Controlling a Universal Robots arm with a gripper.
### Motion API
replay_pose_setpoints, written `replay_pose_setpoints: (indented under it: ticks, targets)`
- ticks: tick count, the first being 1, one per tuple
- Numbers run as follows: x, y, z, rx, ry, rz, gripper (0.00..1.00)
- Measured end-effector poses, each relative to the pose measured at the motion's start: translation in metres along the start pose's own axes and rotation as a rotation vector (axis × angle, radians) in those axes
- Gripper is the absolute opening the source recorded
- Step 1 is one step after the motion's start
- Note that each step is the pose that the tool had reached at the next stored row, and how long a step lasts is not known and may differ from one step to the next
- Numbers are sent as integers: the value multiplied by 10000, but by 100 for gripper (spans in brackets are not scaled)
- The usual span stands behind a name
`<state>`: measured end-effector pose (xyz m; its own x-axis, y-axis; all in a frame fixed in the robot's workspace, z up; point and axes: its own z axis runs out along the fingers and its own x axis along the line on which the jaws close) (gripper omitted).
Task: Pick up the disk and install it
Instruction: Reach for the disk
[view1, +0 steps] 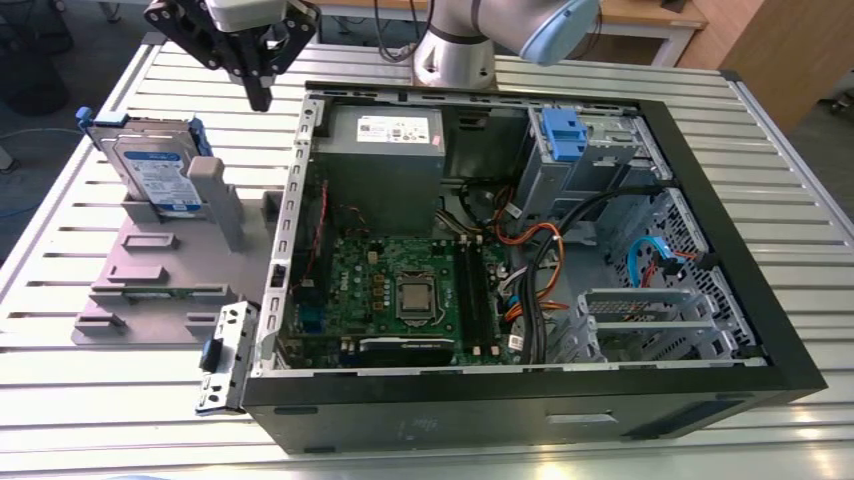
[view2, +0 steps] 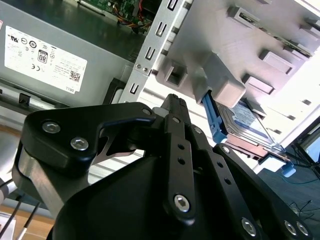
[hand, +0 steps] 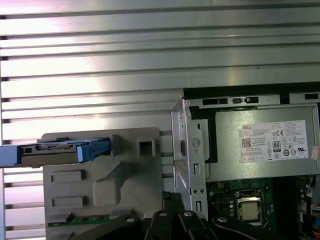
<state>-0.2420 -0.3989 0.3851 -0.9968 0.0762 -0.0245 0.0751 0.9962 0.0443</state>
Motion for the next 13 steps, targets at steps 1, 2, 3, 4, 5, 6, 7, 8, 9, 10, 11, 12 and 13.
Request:
replay_pose_setpoints:
  ticks: [1, 2, 3, 4, 5, 6, 7, 8, 9, 10, 11, 12, 13]
  targets:
    - [2, 0, 0, 0, 0, 0, 11]
    - [5, 0, 1, -1, 0, 0, 11]
    - [7, 0, 1, -1, 0, 0, 11]
    - [9, -1, 1, 0, 0, 0, 11]
    - [11, -1, 1, 0, 0, 1, 11]
    - [14, -1, 1, 0, 0, 1, 11]
    - [16, -1, 1, 0, 0, 0, 11]
    - [18, -1, 1, 0, 0, 0, 11]
    - [21, -2, 1, 0, 0, 0, 11]
    - [23, -2, 1, 0, 0, 0, 11]
    - [26, -2, 1, 1, 1, 0, 11]
    - [28, -2, 2, 0, 0, 0, 11]
    - [31, -2, 2, 0, 0, 0, 11]
